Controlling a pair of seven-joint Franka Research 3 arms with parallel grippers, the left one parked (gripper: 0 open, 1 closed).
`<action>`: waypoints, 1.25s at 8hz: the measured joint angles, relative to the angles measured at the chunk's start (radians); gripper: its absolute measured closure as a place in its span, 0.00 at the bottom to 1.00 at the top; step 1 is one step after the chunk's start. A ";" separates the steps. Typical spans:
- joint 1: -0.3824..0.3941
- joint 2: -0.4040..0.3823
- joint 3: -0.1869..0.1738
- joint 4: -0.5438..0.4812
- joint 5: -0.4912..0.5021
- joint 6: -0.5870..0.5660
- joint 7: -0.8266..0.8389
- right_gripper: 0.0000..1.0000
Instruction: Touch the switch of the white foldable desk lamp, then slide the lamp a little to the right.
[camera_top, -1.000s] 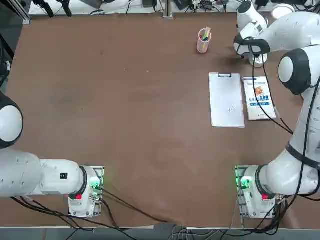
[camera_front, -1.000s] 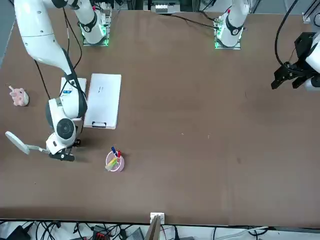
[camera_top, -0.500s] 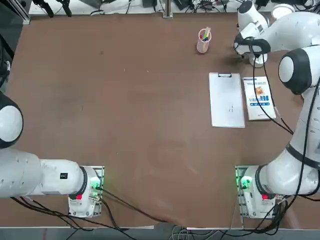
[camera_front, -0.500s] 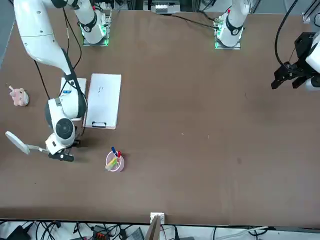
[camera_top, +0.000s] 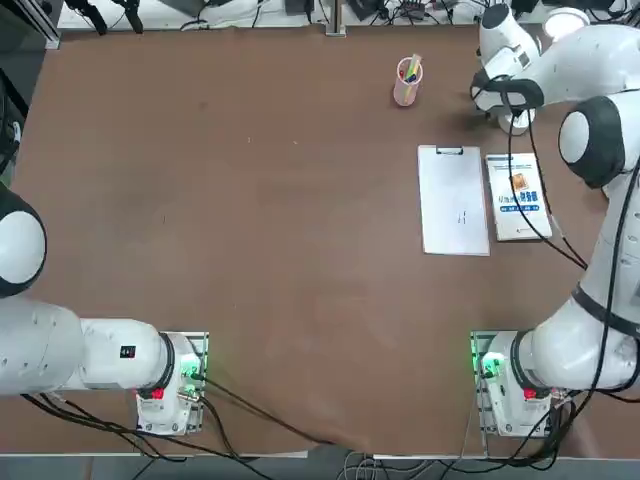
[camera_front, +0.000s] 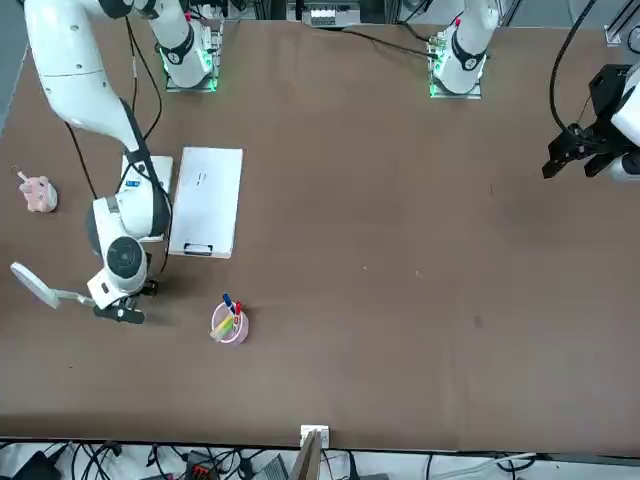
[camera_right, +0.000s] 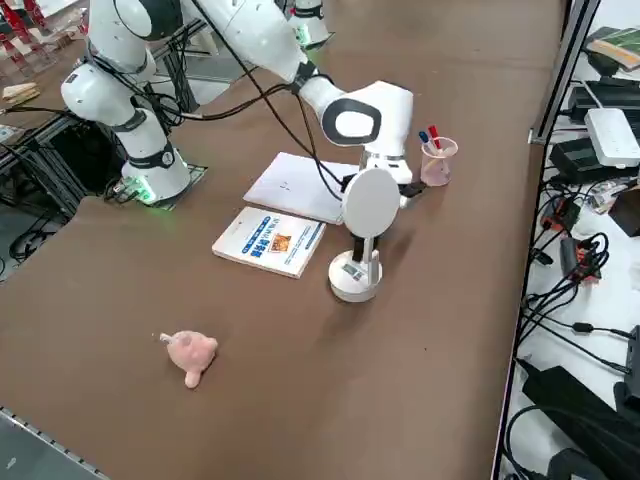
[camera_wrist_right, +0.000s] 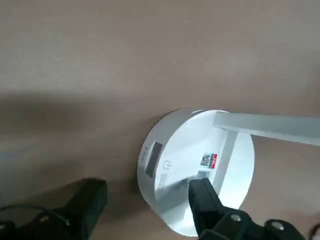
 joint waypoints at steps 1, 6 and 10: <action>0.000 0.000 0.000 0.000 0.000 0.003 0.000 0.00; 0.000 -0.002 0.005 0.001 0.022 0.020 0.005 0.00; 0.000 -0.003 0.006 0.002 0.031 0.049 0.006 0.00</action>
